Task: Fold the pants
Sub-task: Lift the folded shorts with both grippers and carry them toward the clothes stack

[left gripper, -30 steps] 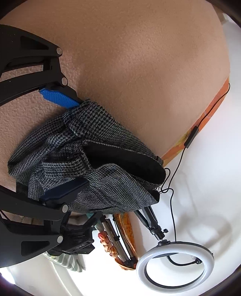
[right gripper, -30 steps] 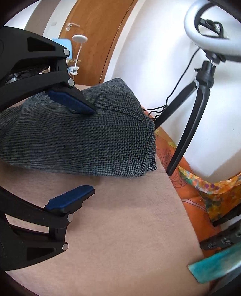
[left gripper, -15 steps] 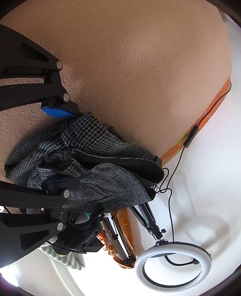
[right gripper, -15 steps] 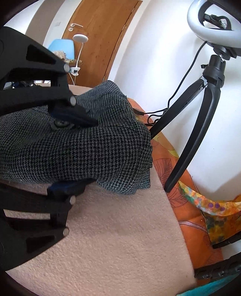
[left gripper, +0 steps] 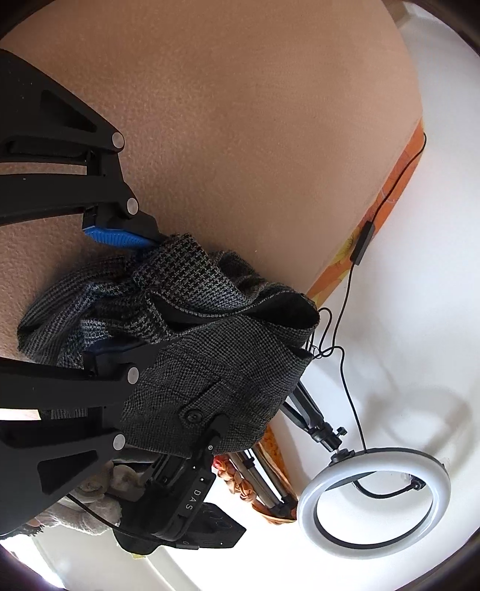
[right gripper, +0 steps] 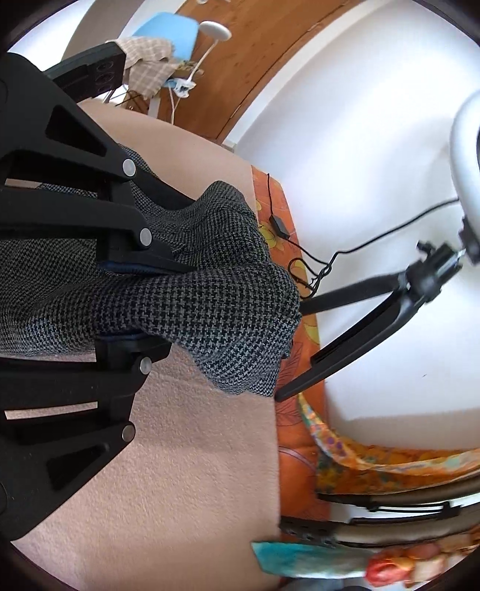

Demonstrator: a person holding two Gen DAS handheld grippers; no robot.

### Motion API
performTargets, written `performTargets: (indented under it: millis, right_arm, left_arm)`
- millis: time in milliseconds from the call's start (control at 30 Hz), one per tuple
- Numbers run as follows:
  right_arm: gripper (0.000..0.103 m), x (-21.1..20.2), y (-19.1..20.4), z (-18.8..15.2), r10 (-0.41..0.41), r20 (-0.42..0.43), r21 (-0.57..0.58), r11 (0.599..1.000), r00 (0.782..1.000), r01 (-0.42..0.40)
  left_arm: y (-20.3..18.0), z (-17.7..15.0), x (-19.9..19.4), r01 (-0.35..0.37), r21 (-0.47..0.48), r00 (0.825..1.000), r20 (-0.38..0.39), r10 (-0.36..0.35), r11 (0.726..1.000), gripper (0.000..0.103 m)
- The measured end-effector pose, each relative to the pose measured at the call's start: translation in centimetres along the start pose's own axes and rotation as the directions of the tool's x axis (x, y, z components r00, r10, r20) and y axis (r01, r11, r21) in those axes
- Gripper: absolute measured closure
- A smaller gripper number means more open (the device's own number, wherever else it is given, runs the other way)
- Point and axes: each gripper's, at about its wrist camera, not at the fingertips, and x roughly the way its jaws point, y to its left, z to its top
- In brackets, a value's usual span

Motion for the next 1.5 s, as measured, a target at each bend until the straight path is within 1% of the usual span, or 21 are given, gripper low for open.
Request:
performTargets:
  millis: [67, 233, 333, 367, 433, 500, 567, 633, 700, 767, 800, 867, 900, 933, 967, 1000, 1033, 1100, 1233, 1367, 1500]
  right_arm:
    - [0.08, -0.9, 1.1, -0.2, -0.009, 0.013, -0.032, 0.999, 1.0, 0.01]
    - [0.081, -2.2, 3.7, -0.7, -0.025, 0.033, -0.106, 0.994, 0.999, 0.028]
    - [0.082, -3.2, 4.9, -1.0, -0.027, 0.047, -0.144, 0.989, 0.999, 0.033]
    - [0.082, -3.4, 5.3, -1.1, -0.035, 0.046, -0.163, 0.986, 0.998, 0.042]
    - [0.082, -3.5, 5.5, -1.4, -0.052, 0.04, -0.177, 0.982, 0.998, 0.059]
    - [0.082, -3.3, 5.3, -1.5, -0.049, 0.03, -0.165, 0.985, 0.998, 0.053]
    - [0.082, -3.2, 4.9, -1.6, -0.051, 0.025, -0.157, 0.986, 0.998, 0.054]
    - [0.082, -3.1, 4.7, -1.5, -0.047, 0.017, -0.144, 0.988, 0.999, 0.049]
    - [0.082, -2.8, 4.4, -1.4, -0.044, 0.01, -0.144, 0.989, 0.999, 0.045]
    - [0.082, -2.7, 4.3, -1.3, -0.044, 0.006, -0.146, 0.988, 0.999, 0.044]
    - [0.081, -2.6, 4.3, -1.2, -0.043, 0.003, -0.147, 0.988, 0.999, 0.043]
    - [0.081, -2.3, 4.1, -1.2, -0.04, -0.005, -0.14, 0.989, 0.999, 0.039]
    - [0.08, -2.0, 3.9, -1.1, -0.043, -0.008, -0.134, 0.99, 0.999, 0.042]
    - [0.08, -1.8, 3.7, -1.1, -0.046, -0.011, -0.128, 0.991, 0.999, 0.044]
    - [0.08, -1.7, 3.5, -1.1, -0.05, -0.011, -0.124, 0.991, 0.999, 0.048]
    - [0.08, -1.5, 3.3, -1.1, -0.054, -0.012, -0.12, 0.991, 0.998, 0.052]
    - [0.08, -1.5, 3.2, -1.1, -0.056, -0.011, -0.118, 0.992, 0.998, 0.054]
    - [0.081, -1.7, 3.4, -1.2, -0.057, -0.006, -0.123, 0.991, 0.998, 0.056]
    - [0.082, -2.8, 4.4, -1.4, -0.075, 0.016, -0.168, 0.983, 0.997, 0.077]
    - [0.082, -4.5, 5.5, -1.5, -0.083, 0.035, -0.202, 0.975, 0.996, 0.088]
    - [0.082, -6.8, 5.8, -1.4, -0.094, 0.058, -0.229, 0.968, 0.994, 0.105]
  left_arm:
    - [-0.6, 0.0, -0.3, 0.003, 0.024, 1.0, 0.006, -0.003, 1.0, 0.066]
    - [-2.3, -0.3, -1.0, 0.026, 0.085, 1.0, 0.014, -0.027, 0.996, 0.071]
    - [-3.3, -0.6, -1.0, 0.018, 0.146, 1.0, 0.017, -0.021, 0.989, 0.071]
    - [-3.1, -0.7, -1.0, 0.013, 0.139, 1.0, 0.014, -0.015, 0.99, 0.071]
    - [-2.0, -0.7, -0.6, 0.012, 0.077, 1.0, 0.002, -0.012, 0.997, 0.071]
    - [-1.6, -0.7, -0.6, -0.015, 0.074, 1.0, 0.003, 0.015, 0.997, 0.071]
    - [-1.4, -0.6, -0.5, -0.029, 0.064, 1.0, -0.008, 0.03, 0.998, 0.068]
    - [-1.0, -0.6, -0.3, -0.059, 0.039, 0.998, -0.013, 0.059, 0.998, 0.063]
    - [-0.5, -0.6, 0.2, -0.067, 0.0, 0.997, -0.028, 0.067, 0.998, 0.059]
    - [0.0, -0.4, 1.2, -0.089, -0.034, 0.994, -0.063, 0.086, 0.995, 0.047]
    - [0.4, -0.3, 1.4, -0.083, -0.051, 0.995, -0.059, 0.08, 0.995, 0.045]
    - [0.8, 0.2, 1.5, -0.063, -0.073, 0.997, -0.042, 0.06, 0.995, 0.045]
    - [1.0, 0.5, 1.6, -0.046, -0.082, 0.998, -0.042, 0.042, 0.996, 0.048]
    - [1.2, 0.8, 1.7, -0.039, -0.093, 0.998, -0.043, 0.035, 0.995, 0.058]
    - [1.4, 1.0, 1.9, -0.025, -0.107, 0.998, -0.054, 0.019, 0.994, 0.064]
    - [1.5, 1.1, 2.0, -0.009, -0.118, 0.998, -0.068, 0.001, 0.993, 0.067]
    - [1.3, 1.1, 1.9, -0.006, -0.105, 0.998, -0.065, -0.001, 0.994, 0.069]
    - [0.5, 0.9, 1.2, -0.01, -0.038, 0.998, -0.062, 0.007, 0.999, 0.071]
    - [-2.4, 0.8, -0.4, 0.021, 0.062, 0.999, -0.045, -0.018, 0.998, 0.074]
    - [-4.3, 0.3, -1.7, 0.082, 0.065, 0.995, -0.064, -0.077, 0.995, 0.074]
    - [-6.1, -0.9, -2.2, 0.117, 0.093, 0.991, -0.075, -0.111, 0.989, 0.074]
